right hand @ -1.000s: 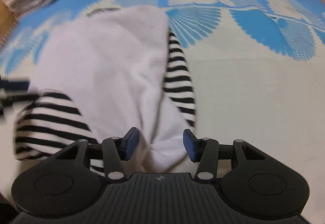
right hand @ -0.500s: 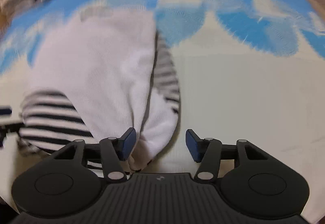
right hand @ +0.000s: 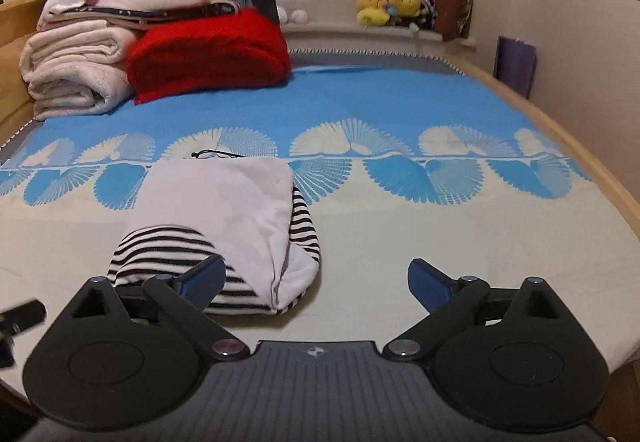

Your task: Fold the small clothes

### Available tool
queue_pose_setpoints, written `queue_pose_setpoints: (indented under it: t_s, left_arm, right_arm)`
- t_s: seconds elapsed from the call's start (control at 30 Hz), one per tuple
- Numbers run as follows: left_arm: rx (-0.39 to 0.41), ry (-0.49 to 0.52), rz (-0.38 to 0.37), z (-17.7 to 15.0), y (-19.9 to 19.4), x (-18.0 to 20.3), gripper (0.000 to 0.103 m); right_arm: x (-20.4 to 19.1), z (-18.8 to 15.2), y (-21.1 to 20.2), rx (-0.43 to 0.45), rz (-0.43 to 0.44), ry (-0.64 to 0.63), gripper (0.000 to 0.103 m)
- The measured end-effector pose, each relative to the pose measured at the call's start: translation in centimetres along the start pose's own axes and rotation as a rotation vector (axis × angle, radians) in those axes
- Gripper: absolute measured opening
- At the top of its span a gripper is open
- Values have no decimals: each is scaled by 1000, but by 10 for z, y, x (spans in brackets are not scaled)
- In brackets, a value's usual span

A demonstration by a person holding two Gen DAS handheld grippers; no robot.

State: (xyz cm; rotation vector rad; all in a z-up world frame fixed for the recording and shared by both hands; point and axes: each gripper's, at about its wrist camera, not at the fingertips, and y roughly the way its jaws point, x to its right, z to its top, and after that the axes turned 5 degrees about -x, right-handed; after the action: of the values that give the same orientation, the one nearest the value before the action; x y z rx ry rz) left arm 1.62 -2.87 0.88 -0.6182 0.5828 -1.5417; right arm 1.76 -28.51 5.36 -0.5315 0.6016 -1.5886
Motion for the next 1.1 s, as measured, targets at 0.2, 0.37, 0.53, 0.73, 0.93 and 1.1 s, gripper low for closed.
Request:
queue_pose_setpoints:
  t_s: [0.2, 0.37, 0.53, 0.73, 0.93, 1.1]
  left_arm:
    - [-10, -53, 40, -14, -9, 5, 103]
    - [-9, -3, 27, -16, -7, 4, 103]
    - [-49, -60, 10, -14, 3, -2, 103]
    - [-71, -48, -7, -15, 10, 3, 103]
    - [-76, -53, -18, -16, 11, 4, 103]
    - [-72, -41, -17, -17, 11, 5, 103]
  right_arm:
    - [-10, -33, -17, -58, 40, 49, 100]
    - [-19, -42, -23, -82, 42, 63, 100]
    - [-21, -44, -21, -87, 38, 62, 100]
    - [-23, -46, -15, -92, 34, 45, 100]
    - [-30, -46, -15, -86, 26, -4, 100]
    - [-30, -46, -16, -82, 23, -12, 100]
